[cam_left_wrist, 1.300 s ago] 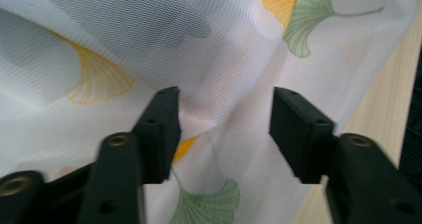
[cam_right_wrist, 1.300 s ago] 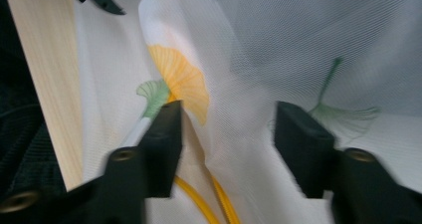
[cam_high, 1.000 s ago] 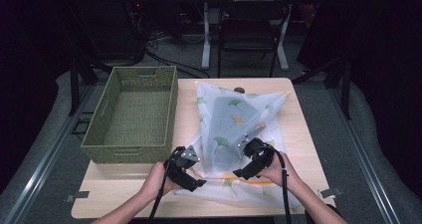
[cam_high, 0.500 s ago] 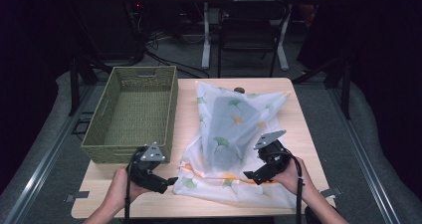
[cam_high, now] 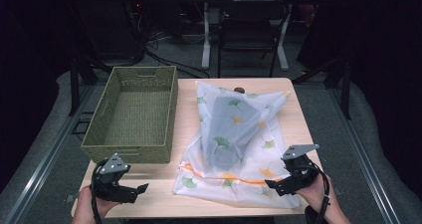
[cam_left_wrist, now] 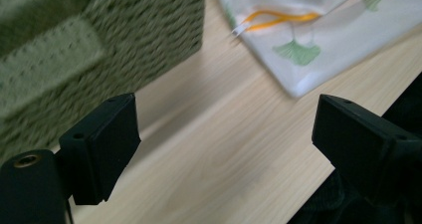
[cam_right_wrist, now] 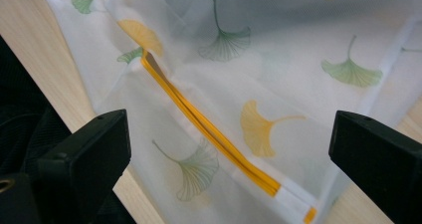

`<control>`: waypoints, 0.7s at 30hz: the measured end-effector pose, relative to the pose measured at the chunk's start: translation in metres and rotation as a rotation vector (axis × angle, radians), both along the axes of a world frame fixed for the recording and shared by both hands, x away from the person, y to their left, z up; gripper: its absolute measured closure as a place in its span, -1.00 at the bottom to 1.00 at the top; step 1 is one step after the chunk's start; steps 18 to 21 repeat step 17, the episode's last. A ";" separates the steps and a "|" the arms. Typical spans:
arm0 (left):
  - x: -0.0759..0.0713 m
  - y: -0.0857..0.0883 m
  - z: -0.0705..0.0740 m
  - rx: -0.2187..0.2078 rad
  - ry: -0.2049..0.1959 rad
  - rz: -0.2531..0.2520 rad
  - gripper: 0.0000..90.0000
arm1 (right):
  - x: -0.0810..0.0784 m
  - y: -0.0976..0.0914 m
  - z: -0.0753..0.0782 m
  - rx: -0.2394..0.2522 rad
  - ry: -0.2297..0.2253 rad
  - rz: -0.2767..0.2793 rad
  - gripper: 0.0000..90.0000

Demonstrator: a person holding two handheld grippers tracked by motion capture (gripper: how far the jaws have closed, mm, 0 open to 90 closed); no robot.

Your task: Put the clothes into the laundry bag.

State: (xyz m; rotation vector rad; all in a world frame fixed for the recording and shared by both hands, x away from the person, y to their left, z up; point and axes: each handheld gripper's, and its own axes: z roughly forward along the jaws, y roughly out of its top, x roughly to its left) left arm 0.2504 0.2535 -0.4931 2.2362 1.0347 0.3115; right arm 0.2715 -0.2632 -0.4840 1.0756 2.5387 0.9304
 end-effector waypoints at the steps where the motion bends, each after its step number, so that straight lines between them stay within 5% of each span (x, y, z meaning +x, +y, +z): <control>1: -0.005 0.008 -0.006 0.002 0.011 0.028 -0.74 | -0.003 -0.003 -0.001 0.011 0.000 -0.011 -0.93; 9: -0.013 0.026 -0.015 -0.039 0.004 0.099 -0.78 | -0.017 -0.017 -0.009 0.059 0.014 -0.065 -0.93; 11: -0.011 0.027 -0.017 -0.050 0.006 0.107 -0.79 | -0.019 -0.018 -0.008 0.059 -0.028 -0.073 -0.90; 16: -0.006 0.021 -0.024 -0.001 0.027 0.128 -1.00 | -0.017 -0.016 -0.011 0.037 0.002 -0.063 -0.89; 21: -0.006 0.021 -0.024 -0.001 0.027 0.128 -0.99 | -0.016 -0.015 -0.011 0.027 0.005 -0.058 -0.89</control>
